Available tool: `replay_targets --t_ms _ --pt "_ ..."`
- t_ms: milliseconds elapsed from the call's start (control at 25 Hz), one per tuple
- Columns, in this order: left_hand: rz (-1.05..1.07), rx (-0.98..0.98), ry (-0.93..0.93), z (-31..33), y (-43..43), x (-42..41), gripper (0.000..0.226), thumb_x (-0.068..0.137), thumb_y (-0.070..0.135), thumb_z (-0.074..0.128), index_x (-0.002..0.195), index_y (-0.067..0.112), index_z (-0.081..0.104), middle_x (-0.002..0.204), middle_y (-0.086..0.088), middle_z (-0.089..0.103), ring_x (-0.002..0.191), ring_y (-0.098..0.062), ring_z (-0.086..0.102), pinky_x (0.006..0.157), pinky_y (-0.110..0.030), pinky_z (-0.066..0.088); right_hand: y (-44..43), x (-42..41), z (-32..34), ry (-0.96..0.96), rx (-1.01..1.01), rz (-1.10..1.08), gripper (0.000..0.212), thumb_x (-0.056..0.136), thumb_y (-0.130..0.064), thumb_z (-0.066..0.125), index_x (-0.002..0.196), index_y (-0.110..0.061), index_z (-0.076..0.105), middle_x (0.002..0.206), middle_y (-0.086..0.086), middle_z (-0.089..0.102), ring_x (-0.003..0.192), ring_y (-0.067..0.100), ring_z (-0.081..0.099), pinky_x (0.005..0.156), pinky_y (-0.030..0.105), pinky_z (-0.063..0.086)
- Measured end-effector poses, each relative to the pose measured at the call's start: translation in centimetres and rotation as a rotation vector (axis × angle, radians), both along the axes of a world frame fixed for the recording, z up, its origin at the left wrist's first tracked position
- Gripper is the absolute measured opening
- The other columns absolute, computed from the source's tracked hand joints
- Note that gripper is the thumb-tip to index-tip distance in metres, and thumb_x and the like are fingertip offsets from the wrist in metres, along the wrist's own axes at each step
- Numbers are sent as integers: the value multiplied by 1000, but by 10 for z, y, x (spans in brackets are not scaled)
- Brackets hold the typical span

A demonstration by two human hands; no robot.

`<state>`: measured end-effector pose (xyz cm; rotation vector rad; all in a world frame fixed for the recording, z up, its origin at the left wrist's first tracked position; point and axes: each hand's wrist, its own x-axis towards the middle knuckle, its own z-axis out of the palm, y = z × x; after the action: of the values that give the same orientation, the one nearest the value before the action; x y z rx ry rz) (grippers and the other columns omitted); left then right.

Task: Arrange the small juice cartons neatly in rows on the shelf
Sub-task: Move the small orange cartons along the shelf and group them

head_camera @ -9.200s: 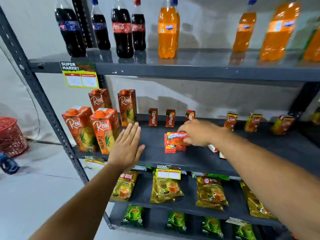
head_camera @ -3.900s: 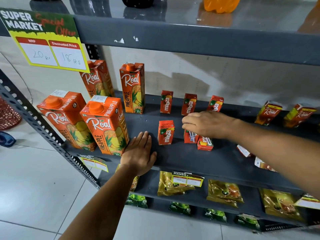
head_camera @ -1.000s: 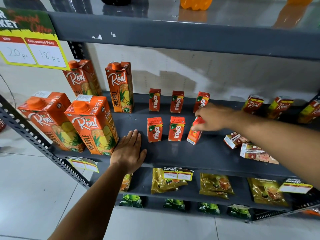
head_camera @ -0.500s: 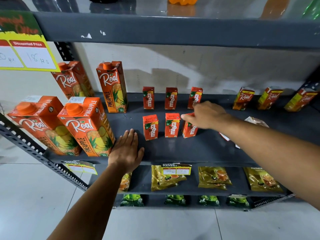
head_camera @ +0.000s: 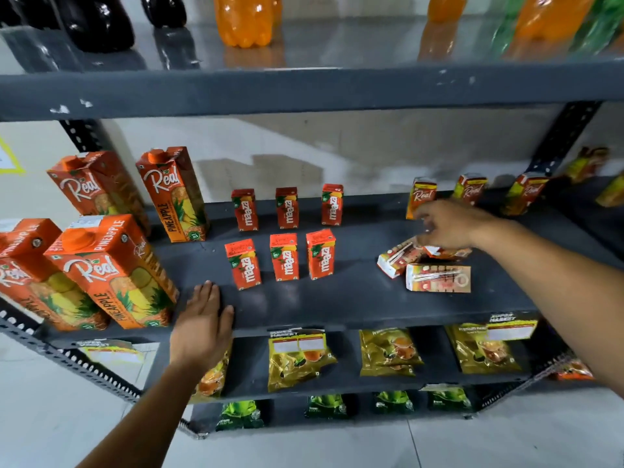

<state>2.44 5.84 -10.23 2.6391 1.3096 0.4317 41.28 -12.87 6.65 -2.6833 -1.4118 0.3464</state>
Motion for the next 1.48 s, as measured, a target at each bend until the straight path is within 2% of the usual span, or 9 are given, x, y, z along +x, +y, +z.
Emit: replay_targets --t_ms 280,400,560,760,920,1080,1240,1360,1480 --pt "-303 114 -105 -2 -140 132 59 97 41 29 136 2 48 149 -16 37 141 -32 29 114 -41 20 -59 66 -4 -55 -22 53 57 83 -25 74 136 -19 52 135 7 59 120 25 57 97 35 47" --pt "-272 94 -33 9 -150 205 62 94 39 26 138 -2 45 149 -20 40 141 -34 31 115 -43 26 -64 82 -7 -59 7 161 55 85 -22 71 136 -20 52 138 6 56 121 25 54 99 36 46" --pt "-178 19 187 3 -147 231 82 84 47 -2 148 3 23 159 -15 21 147 -27 14 120 -39 12 -52 81 -20 -7 -7 288 56 84 -20 71 136 -21 51 138 5 56 122 23 53 98 35 45" --pt "-197 16 241 4 -144 233 75 89 45 1 150 4 16 161 -13 11 148 -25 7 120 -38 7 -32 68 -32 51 -33 356 60 86 -22 69 141 -19 45 142 7 53 125 25 52 98 37 43" --pt "-206 17 233 2 -143 231 80 86 47 -3 149 3 19 161 -14 13 148 -26 9 119 -38 8 -35 72 -43 43 59 258 73 84 -21 72 147 -19 37 151 5 43 137 25 40 106 37 35" --pt "-211 21 205 0 -142 231 80 87 46 -1 148 2 23 159 -16 18 147 -28 13 119 -39 10 -53 96 -60 206 465 -130 57 76 -19 79 129 -15 57 120 5 64 109 18 60 87 26 43" --pt "-212 18 206 -1 -142 233 82 85 47 -5 149 3 19 160 -15 13 148 -27 8 119 -39 7 -67 113 -83 258 822 -554 50 70 -19 83 115 -13 63 110 9 71 99 22 67 86 33 54" --pt "-211 16 213 -2 -141 234 82 84 47 -5 149 3 18 161 -15 12 148 -27 8 120 -39 8 -68 115 -91 293 957 -615 50 68 -21 85 111 -13 61 105 7 71 89 17 67 77 29 53" --pt "-181 31 193 -3 -143 235 79 86 46 0 149 3 23 160 -14 17 148 -27 12 120 -39 11 -71 113 -100 219 927 -561 57 64 -31 86 110 -15 55 110 10 66 99 26 66 80 36 55"
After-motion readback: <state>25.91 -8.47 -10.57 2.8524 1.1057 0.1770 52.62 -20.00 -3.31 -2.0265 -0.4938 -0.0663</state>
